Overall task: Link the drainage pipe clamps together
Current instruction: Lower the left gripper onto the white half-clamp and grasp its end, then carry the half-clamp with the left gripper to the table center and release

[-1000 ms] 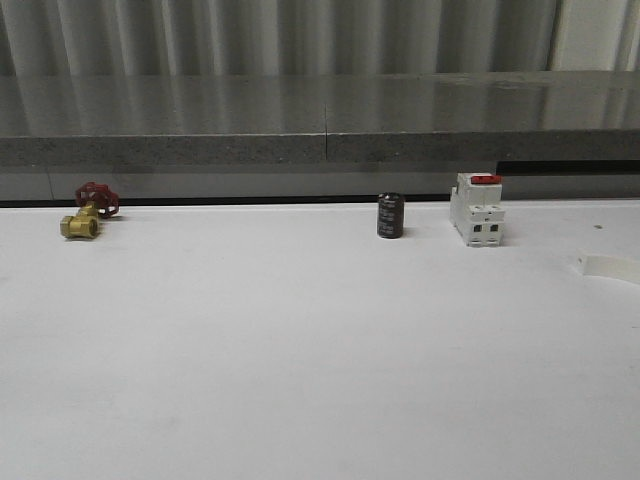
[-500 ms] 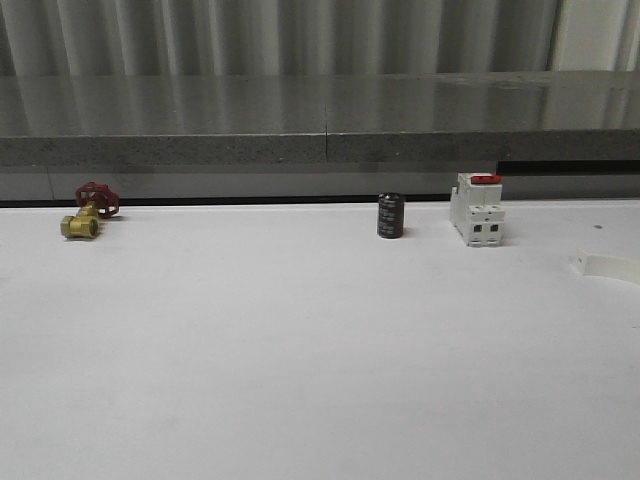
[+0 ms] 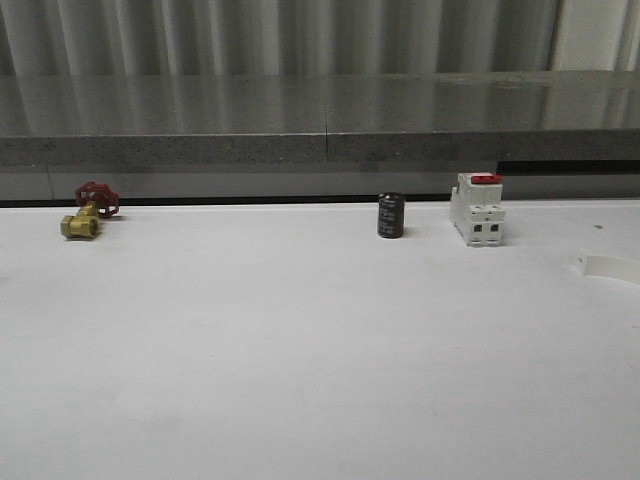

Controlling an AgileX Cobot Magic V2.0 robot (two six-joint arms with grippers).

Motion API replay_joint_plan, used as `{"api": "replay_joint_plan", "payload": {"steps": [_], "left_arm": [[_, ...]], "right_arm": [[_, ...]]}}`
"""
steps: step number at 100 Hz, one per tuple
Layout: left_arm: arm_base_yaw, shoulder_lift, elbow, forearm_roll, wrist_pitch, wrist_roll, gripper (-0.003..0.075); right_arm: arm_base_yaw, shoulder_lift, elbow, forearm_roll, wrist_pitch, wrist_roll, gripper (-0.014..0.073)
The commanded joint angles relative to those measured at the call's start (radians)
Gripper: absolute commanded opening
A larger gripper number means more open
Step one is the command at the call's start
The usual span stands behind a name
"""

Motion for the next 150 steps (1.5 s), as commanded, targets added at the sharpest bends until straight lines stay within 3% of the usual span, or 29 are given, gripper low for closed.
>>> {"api": "replay_joint_plan", "payload": {"steps": [1, 16, 41, 79, 117, 126, 141, 150], "left_arm": [[0.016, 0.084, -0.093, -0.010, -0.012, -0.037, 0.0440], [0.092, 0.268, -0.238, -0.010, 0.133, -0.037, 0.0440], [0.196, 0.519, -0.410, -0.012, 0.255, -0.037, 0.0440], [0.201, 0.852, -0.631, -0.046, 0.318, -0.037, 0.0440], [0.201, 0.998, -0.742, -0.046, 0.338, -0.037, 0.0436], [0.201, 0.998, -0.742, -0.044, 0.331, -0.037, 0.0372], [0.201, 0.998, -0.742, -0.044, 0.346, -0.037, 0.0124], [0.201, 0.998, -0.742, -0.044, 0.353, -0.037, 0.0024]], "right_arm": [[-0.004, -0.019, -0.016, -0.009, -0.078, -0.001, -0.0065], [-0.004, -0.019, -0.016, -0.009, -0.078, -0.001, -0.0065], [-0.004, -0.019, -0.016, -0.009, -0.078, -0.001, -0.0065], [-0.004, -0.019, -0.016, -0.009, -0.078, -0.001, -0.0065], [-0.004, -0.019, -0.016, -0.009, -0.078, -0.001, -0.0065], [-0.004, -0.019, -0.016, -0.009, -0.078, -0.001, -0.0065], [-0.004, -0.019, -0.016, -0.009, -0.078, -0.001, -0.0065], [-0.004, -0.019, -0.016, -0.009, -0.078, -0.001, -0.0065]]}}
